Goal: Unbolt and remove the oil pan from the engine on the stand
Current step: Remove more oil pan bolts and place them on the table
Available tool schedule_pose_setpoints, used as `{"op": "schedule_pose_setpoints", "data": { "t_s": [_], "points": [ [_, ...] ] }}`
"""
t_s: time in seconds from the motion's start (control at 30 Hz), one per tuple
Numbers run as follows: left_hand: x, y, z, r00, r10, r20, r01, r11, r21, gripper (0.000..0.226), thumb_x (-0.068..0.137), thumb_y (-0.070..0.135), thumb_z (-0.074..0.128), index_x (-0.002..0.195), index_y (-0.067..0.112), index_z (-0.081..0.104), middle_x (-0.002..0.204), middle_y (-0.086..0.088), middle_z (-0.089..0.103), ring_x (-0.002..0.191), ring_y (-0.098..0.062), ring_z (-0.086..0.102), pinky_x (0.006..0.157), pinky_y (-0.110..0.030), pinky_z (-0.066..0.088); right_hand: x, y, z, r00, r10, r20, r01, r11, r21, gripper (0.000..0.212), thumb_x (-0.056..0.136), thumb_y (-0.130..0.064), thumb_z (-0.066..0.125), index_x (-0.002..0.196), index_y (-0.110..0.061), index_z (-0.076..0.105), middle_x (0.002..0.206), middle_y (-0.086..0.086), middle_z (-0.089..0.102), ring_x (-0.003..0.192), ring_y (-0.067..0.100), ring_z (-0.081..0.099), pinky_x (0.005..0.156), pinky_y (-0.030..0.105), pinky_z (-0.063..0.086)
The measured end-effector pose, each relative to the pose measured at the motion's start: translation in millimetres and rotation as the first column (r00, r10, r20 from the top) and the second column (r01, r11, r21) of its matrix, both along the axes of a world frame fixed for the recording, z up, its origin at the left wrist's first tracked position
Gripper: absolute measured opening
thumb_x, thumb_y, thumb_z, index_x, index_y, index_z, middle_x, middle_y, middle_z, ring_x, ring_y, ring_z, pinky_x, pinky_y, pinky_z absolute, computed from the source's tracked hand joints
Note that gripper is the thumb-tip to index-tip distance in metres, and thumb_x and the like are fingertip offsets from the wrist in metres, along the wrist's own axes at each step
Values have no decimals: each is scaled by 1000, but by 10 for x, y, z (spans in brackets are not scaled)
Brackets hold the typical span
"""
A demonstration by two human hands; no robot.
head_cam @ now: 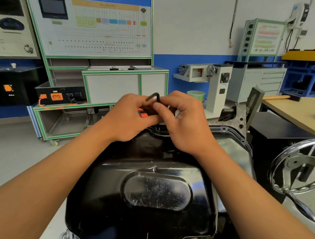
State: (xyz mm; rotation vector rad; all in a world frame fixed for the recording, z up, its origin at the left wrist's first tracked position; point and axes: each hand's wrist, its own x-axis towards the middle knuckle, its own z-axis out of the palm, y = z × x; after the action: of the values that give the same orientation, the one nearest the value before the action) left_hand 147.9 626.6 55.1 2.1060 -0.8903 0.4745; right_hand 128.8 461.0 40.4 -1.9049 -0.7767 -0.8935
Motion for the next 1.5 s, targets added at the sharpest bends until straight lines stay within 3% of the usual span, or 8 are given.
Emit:
{"op": "schedule_pose_setpoints", "data": {
  "t_s": [0.2,0.37,0.5,0.77,0.97,1.1,1.3,1.5],
  "points": [
    [2,25,-2,998,9,-69,-8,1000,19,19,91,17,70,90,36,73,82,20,75,72,8,66,70,-7,46,15,7,-1,999,-20,-25,19,998,-56,19,99,-9,59,90,1,72,80,11,60,75,19,54,69,34,44],
    [27,3,-19,999,40,-14,-40,999,-28,10,86,15,76,81,24,76,78,-3,75,73,-22,68,74,-39,55,15,-9,-16,999,-41,6,41,996,76,15,86,-21,77,79,-8,75,72,5,65,68,18,58,64,32,48],
    [52,-3,-22,999,51,18,-51,999,-8,21,83,15,79,69,7,67,56,8,56,53,-1,44,56,-19,38,14,-16,-22,999,-46,-3,46,986,162,8,81,-19,83,82,-11,79,69,-2,68,62,6,58,62,20,47],
    [-46,7,15,1000,-9,-13,10,1000,28,35,91,17,69,84,51,67,74,25,70,64,0,61,66,-11,47,15,-7,-31,999,-15,49,15,1000,10,10,93,-9,68,89,-9,77,71,-3,61,66,8,53,62,22,43],
    [-26,6,5,999,31,-23,-31,999,8,24,89,14,72,85,37,73,72,21,73,67,5,62,68,-12,50,28,1,-29,999,-13,39,15,999,-46,15,96,-9,63,86,-4,73,74,3,59,68,12,50,65,23,40],
    [-1,-12,15,999,48,-26,-49,999,-21,11,87,16,74,86,6,78,80,-17,74,73,-22,65,75,-46,54,22,-14,-31,998,-46,43,44,998,52,9,85,-20,77,85,-11,78,70,1,66,62,9,54,61,20,43],
    [-1,-14,24,994,112,-5,-112,994,-15,23,80,10,80,63,6,64,53,-5,48,51,-6,39,51,-22,34,27,-14,-24,997,-64,40,60,993,103,7,82,-18,81,84,-11,80,73,-3,71,64,4,59,63,13,44],
    [0,-15,12,996,75,-54,-76,997,-25,18,82,10,76,79,-4,66,68,-27,58,59,-19,41,57,-42,37,24,7,-31,996,-50,74,50,999,5,6,89,-12,72,91,-9,76,77,-7,63,67,3,53,67,12,41]
  ]
}}
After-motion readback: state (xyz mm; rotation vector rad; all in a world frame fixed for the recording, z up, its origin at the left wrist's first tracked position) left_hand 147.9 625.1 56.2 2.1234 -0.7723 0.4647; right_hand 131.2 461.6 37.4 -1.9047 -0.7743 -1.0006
